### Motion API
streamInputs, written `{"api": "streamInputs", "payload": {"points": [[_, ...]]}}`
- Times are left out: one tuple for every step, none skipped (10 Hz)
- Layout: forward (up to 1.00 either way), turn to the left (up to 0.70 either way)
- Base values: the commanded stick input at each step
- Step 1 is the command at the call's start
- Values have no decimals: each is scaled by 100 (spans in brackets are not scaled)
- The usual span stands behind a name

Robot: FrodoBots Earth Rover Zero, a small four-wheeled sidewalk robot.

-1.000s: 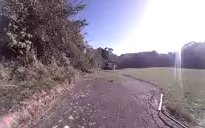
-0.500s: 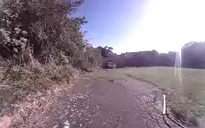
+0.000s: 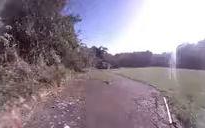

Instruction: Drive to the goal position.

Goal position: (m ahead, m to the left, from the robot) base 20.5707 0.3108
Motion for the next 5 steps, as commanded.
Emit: {"api": "streamInputs", "payload": {"points": [[60, -30], [60, -30], [59, -41], [58, -54], [56, -56]]}}
